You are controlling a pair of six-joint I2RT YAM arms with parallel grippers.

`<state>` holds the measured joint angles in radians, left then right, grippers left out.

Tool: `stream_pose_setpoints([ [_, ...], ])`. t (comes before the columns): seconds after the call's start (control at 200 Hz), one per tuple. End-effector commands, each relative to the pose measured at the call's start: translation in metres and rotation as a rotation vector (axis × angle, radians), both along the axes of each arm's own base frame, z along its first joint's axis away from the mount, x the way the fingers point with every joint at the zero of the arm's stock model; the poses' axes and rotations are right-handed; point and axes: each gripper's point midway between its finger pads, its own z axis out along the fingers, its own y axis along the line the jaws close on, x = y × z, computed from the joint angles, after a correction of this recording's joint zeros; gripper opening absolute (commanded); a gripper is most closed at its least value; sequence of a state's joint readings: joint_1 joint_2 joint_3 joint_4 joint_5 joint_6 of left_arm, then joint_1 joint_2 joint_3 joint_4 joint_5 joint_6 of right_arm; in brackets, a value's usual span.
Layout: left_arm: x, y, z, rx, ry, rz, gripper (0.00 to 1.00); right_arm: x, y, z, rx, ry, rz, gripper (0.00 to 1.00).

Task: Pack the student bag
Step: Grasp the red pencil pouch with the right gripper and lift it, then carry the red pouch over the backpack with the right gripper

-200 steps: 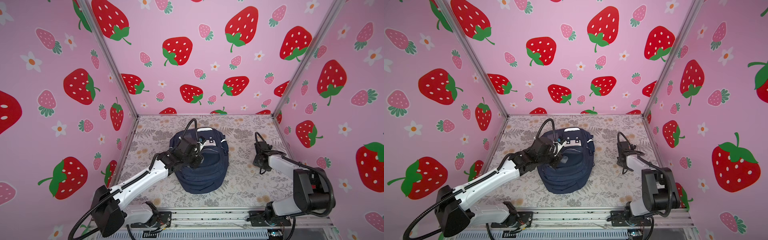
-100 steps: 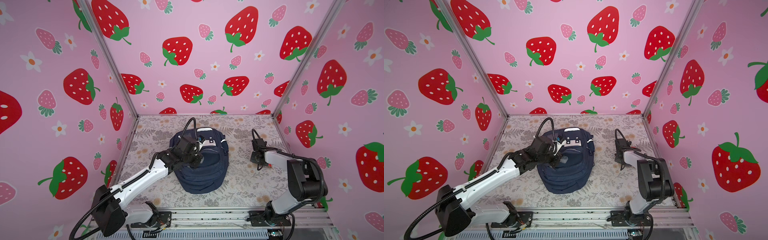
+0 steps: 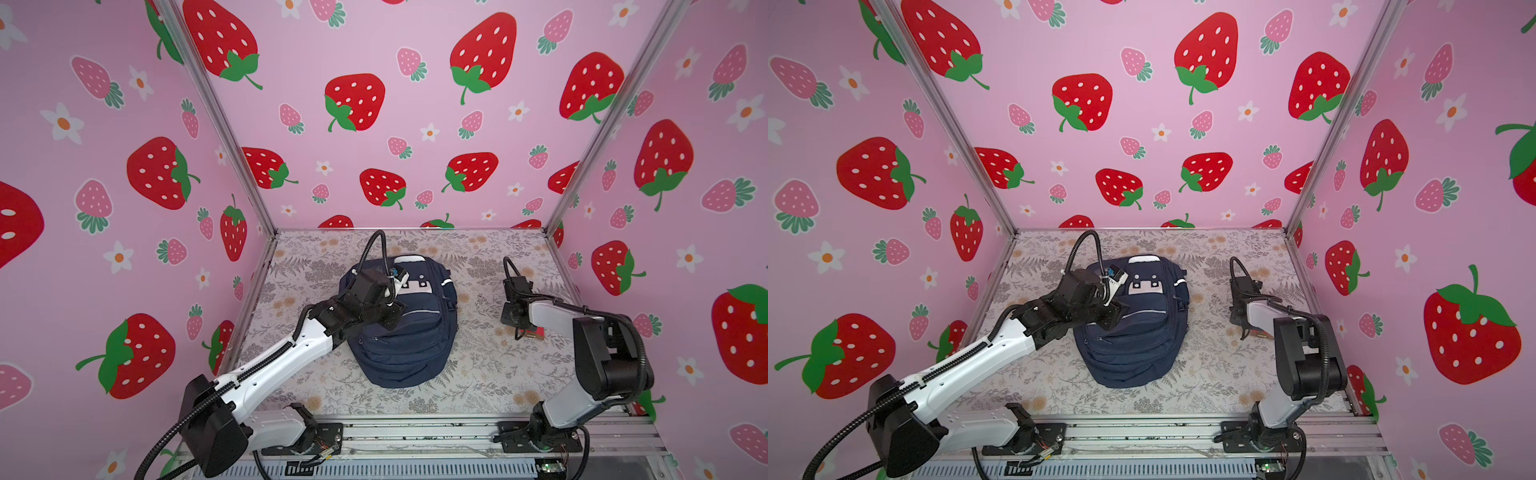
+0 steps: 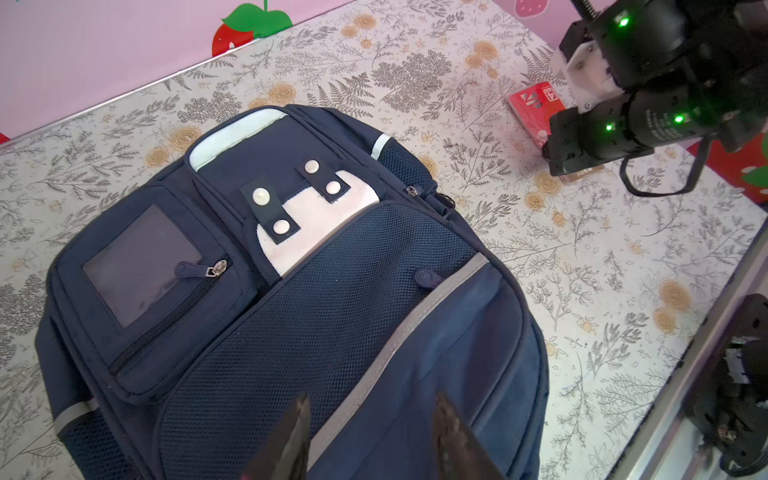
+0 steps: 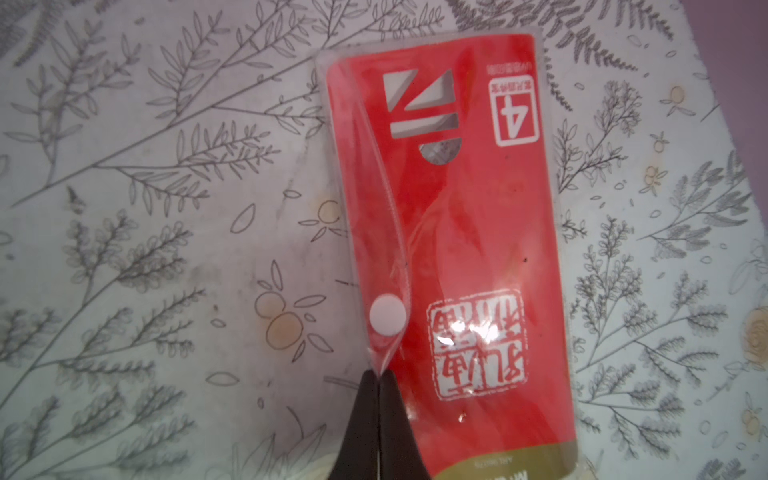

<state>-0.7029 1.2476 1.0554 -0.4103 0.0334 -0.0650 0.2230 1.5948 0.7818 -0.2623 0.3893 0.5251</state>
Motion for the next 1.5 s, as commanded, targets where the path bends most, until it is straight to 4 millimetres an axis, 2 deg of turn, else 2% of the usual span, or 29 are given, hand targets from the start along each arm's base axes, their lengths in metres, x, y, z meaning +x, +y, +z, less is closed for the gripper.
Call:
stream_pose_setpoints([
  [0.0,0.009,0.0,0.029,-0.055,-0.059,0.03,0.52,-0.008,0.022,0.02,0.04,-0.034,0.096,0.01],
  [0.105,0.012,0.006,0.035,-0.07,-0.07,0.062,0.53,-0.014,0.06,0.055,0.073,-0.129,0.224,0.0],
  [0.21,0.018,0.019,0.048,-0.127,-0.072,0.12,0.56,-0.029,0.114,0.101,0.11,-0.258,0.399,0.0],
  [0.3,0.02,0.027,0.065,-0.247,-0.01,0.154,0.58,-0.055,0.167,0.138,0.181,-0.361,0.59,0.01],
  [0.405,0.012,0.031,0.087,-0.487,0.141,0.153,0.59,-0.09,0.215,0.175,0.238,-0.452,0.779,0.02],
  [0.485,0.001,0.037,0.101,-0.638,0.216,0.13,0.64,-0.119,0.249,0.191,0.262,-0.494,0.924,0.03],
  [0.58,-0.016,0.043,0.112,-0.71,0.278,0.103,0.68,-0.148,0.278,0.205,0.25,-0.535,1.043,0.03],
  [0.73,-0.037,0.044,0.109,-0.722,0.363,0.07,0.7,-0.179,0.316,0.213,0.204,-0.562,1.195,0.03],
  [0.83,-0.043,0.04,0.095,-0.721,0.436,0.05,0.7,-0.189,0.335,0.214,0.176,-0.559,1.268,0.02],
  [0.845,-0.043,0.039,0.093,-0.718,0.444,0.048,0.7,-0.2,0.342,0.215,0.183,-0.561,1.304,0.02],
  [0.895,-0.043,0.039,0.083,-0.699,0.474,0.058,0.7,-0.206,0.349,0.217,0.181,-0.568,1.331,0.02],
  [1.055,-0.04,0.053,0.065,-0.602,0.45,0.133,0.71,-0.213,0.358,0.221,0.194,-0.579,1.355,0.02],
  [1.181,-0.04,0.051,0.055,-0.603,0.488,0.141,0.68,-0.22,0.362,0.223,0.21,-0.583,1.366,0.02],
  [1.431,-0.041,0.041,0.047,-0.689,0.559,0.112,0.43,-0.221,0.365,0.223,0.187,-0.586,1.369,0.02],
  [1.496,-0.04,0.041,0.044,-0.694,0.566,0.122,0.34,-0.22,0.364,0.224,0.183,-0.599,1.36,0.02],
])
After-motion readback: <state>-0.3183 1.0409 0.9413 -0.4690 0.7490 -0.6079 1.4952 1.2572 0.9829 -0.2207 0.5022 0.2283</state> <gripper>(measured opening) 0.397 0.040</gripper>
